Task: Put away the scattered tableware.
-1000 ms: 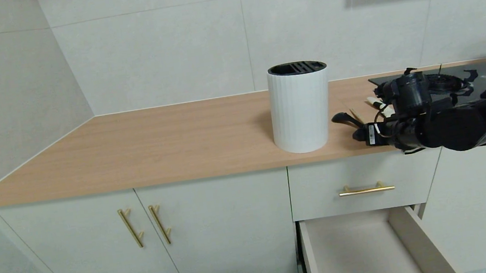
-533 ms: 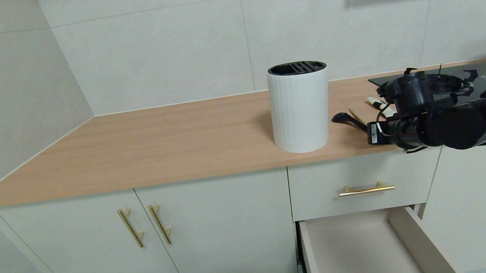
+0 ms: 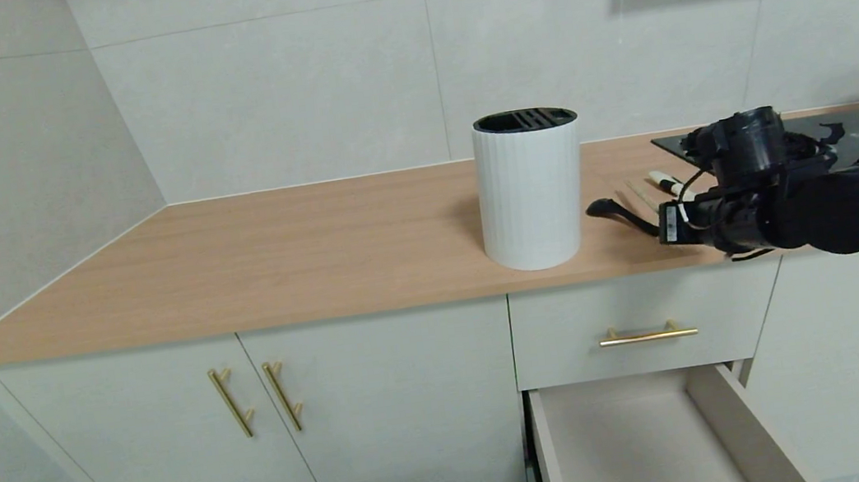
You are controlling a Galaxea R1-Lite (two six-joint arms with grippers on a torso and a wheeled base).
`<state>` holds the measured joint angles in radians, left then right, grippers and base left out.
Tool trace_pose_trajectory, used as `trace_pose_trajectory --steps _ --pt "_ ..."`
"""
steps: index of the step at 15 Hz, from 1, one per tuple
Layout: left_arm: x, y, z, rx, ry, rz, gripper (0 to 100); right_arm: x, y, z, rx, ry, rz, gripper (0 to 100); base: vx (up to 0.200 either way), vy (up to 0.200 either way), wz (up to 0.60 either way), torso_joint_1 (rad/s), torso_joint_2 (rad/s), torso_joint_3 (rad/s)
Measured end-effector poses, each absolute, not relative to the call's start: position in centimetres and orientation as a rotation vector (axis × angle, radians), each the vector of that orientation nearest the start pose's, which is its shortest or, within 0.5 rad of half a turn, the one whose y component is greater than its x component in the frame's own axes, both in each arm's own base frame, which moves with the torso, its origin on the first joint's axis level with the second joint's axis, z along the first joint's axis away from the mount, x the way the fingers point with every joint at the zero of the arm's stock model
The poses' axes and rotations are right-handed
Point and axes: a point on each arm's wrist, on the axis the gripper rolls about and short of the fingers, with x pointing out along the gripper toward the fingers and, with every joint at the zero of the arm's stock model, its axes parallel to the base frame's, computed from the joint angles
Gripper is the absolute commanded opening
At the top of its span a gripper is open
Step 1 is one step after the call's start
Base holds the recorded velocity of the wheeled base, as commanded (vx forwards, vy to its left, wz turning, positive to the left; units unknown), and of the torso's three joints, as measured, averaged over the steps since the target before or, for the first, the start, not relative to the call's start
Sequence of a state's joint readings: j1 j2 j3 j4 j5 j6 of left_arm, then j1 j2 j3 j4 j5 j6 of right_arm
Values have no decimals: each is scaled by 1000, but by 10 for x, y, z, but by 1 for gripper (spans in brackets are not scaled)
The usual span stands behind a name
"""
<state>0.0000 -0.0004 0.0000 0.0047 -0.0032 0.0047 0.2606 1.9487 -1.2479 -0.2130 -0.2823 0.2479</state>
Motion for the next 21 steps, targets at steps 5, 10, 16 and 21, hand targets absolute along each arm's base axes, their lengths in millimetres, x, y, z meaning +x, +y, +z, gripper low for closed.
trace_pose_trajectory --steps 5,10,16,21 --pt "-23 0 75 5 4 -3 100 283 94 231 104 488 4 0 0 0 0 0 0 0" --pt "-23 0 75 4 4 -3 100 181 76 250 96 763 273 0 0 0 0 0 0 0" --pt "-23 0 75 5 4 -3 100 150 71 236 -31 820 451 0 0 0 0 0 0 0" --pt "-23 0 75 5 4 -3 100 154 74 226 -43 870 461 0 0 0 0 0 0 0"
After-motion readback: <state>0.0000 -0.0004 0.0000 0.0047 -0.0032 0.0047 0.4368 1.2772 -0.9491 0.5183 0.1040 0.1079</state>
